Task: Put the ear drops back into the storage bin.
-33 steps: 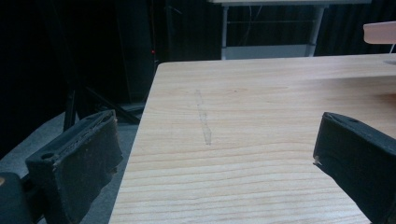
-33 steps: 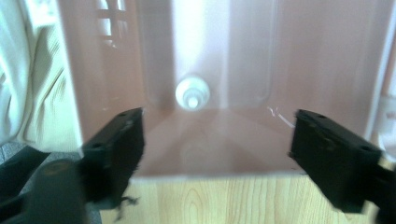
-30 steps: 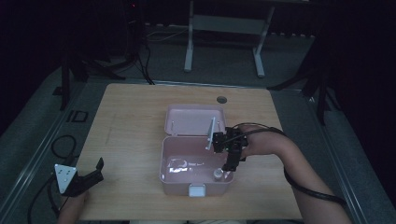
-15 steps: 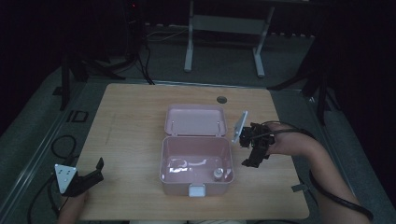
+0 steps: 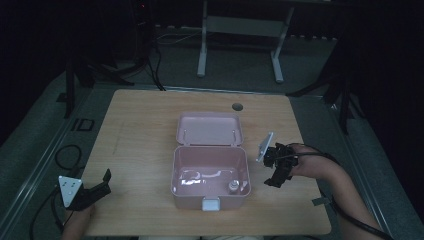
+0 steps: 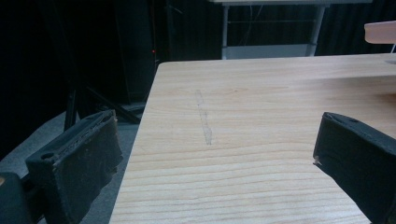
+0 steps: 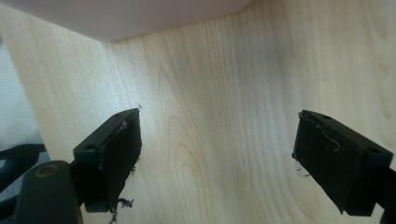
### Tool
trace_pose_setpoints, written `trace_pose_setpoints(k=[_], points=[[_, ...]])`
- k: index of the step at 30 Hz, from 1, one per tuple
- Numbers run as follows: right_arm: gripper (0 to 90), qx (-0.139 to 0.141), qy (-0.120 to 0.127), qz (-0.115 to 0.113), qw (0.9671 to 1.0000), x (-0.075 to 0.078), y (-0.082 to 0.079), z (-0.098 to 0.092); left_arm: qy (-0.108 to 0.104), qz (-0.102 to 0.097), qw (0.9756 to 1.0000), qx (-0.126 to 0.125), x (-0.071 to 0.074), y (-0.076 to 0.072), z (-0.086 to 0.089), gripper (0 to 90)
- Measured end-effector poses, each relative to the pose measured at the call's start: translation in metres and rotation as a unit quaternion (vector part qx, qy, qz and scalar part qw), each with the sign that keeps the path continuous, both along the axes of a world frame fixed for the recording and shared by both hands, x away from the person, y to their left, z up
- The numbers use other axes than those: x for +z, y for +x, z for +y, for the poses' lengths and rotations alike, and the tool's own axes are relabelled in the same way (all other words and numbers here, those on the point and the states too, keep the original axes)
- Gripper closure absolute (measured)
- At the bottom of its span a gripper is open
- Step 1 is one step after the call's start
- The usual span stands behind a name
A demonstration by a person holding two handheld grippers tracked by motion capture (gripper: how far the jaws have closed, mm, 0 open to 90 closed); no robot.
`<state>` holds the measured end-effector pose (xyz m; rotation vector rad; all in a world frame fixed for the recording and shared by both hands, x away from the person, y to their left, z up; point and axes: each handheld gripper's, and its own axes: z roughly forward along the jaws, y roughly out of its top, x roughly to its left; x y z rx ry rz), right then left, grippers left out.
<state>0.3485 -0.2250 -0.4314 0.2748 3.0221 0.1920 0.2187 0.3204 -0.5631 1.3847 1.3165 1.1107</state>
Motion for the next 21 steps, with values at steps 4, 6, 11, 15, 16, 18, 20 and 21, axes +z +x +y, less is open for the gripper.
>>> trace_pose_setpoints(k=[4,6,11,15,16,18,20,21], points=[[14.9,-0.011,0.012,0.004,0.9999,-0.019,0.000,-0.009,-0.001,0.001,1.0000,0.000,0.000,0.000,0.000,1.0],[14.9,-0.016,0.010,0.007,0.9998,-0.027,-0.001,-0.013,0.000,0.001,1.0000,0.000,0.000,0.000,0.000,1.0],[14.9,-0.037,0.030,0.000,0.9989,-0.042,-0.003,-0.025,0.000,0.001,1.0000,0.000,0.000,0.000,0.000,1.0],[14.9,-0.056,0.057,-0.003,0.9968,-0.055,-0.002,-0.037,0.000,0.000,1.0000,-0.001,0.000,0.000,0.000,1.0],[15.0,-0.059,0.055,-0.009,0.9967,-0.059,-0.002,-0.039,0.000,0.000,1.0000,-0.001,0.000,0.000,0.000,1.0],[14.9,-0.062,0.057,-0.015,0.9963,-0.062,-0.001,-0.042,0.000,0.000,1.0000,-0.001,0.000,0.000,0.000,1.0],[14.9,-0.072,0.061,-0.021,0.9954,-0.067,-0.001,-0.049,-0.001,0.000,1.0000,-0.001,0.000,0.000,0.000,1.0],[14.9,-0.079,0.062,-0.027,0.9946,-0.069,0.000,-0.051,0.000,0.000,1.0000,-0.001,0.000,0.000,0.000,1.0]])
